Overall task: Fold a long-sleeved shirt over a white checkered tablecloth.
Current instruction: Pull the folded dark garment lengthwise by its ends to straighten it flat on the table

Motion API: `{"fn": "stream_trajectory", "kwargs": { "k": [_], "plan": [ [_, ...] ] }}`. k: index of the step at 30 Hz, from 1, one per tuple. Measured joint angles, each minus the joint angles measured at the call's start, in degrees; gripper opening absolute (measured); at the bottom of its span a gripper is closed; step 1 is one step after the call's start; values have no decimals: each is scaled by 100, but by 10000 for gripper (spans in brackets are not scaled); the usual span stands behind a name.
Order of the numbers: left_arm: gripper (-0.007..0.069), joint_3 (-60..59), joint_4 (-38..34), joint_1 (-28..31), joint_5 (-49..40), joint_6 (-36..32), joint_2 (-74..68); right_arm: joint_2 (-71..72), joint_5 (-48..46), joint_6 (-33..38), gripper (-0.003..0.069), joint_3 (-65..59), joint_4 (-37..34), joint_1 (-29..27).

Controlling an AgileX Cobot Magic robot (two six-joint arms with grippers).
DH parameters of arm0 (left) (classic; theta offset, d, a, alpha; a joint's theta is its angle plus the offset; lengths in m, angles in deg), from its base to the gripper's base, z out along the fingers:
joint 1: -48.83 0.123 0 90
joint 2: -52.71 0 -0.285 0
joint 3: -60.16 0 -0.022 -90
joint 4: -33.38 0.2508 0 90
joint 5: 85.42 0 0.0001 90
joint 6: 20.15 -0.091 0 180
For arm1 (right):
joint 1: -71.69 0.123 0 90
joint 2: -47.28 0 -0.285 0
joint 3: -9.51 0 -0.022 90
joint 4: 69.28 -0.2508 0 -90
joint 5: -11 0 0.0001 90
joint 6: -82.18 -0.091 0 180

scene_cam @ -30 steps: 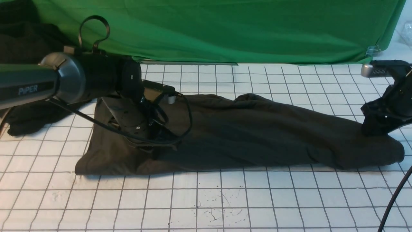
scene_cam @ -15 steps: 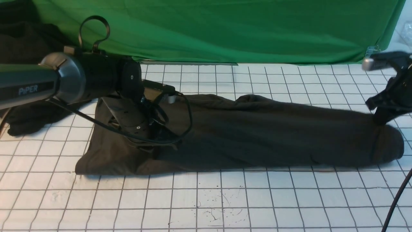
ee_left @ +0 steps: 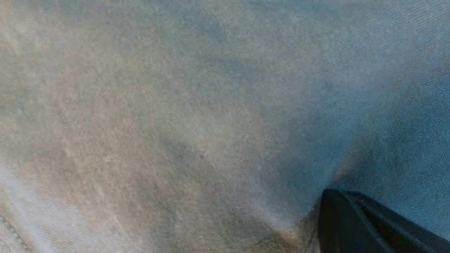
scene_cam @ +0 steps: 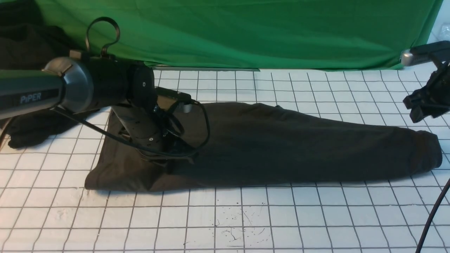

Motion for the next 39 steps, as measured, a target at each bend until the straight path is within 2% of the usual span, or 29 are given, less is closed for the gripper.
{"fn": "stream_trajectory", "kwargs": {
  "k": [1, 2, 3, 7, 11, 19, 23, 28, 31, 32, 33, 34, 35, 36, 38, 39],
  "plan": [
    [-4, 0, 0, 0, -7, 77, 61, 52, -241, -428, 532, 136, 128, 0],
    [-4, 0, 0, 0, -7, 77, 68, 59, -284, -508, 542, 155, 148, 0],
    [-4, 0, 5, 0, -7, 131, 209, 164, -704, -724, 591, 314, 210, 0],
    [-4, 0, 5, 0, -12, 235, 744, 375, -1470, -905, 587, 418, 232, -17],
    [-4, 0, -33, 0, -60, 361, 1352, 334, -1695, -1012, 588, 327, 188, -68],
    [-4, 0, -155, 0, -541, 405, 2163, -174, -1661, -1000, 591, 67, 127, -122],
    [-4, 0, -156, 0, -935, 406, 2517, -631, -1460, -819, 588, 62, -349, -122],
    [-4, 0, -156, 0, -1108, 442, 2754, -834, -1361, -692, 561, 69, -520, -122],
    [-4, 0, -156, 0, -1214, 442, 2880, -870, -1367, -570, 500, 87, -493, -122],
    [-4, 0, -156, 0, -1243, 442, 2910, -870, -1362, -486, 451, 93, -493, -122],
    [-4, 0, -161, 0, -1291, 442, 2970, -870, -1362, -370, 341, 92, -506, -122],
    [-4, 0, -161, 0, -1291, 442, 2981, -870, -1362, -351, 322, 92, -506, -122],
    [-4, 0, -155, 0, -1316, 442, 3041, -854, -1395, -245, 182, 92, -541, -122],
    [-4, 0, -149, 0, -1321, 442, 3084, -830, -1418, -231, 112, 92, -541, -116],
    [-4, 0, -144, 0, -1344, 442, 3192, -762, -1484, -276, 46, 111, -348, -108],
    [-4, 0, -138, 0, -1350, 442, 3242, -711, -1534, -332, 38, 139, -240, -114]
  ]
}}
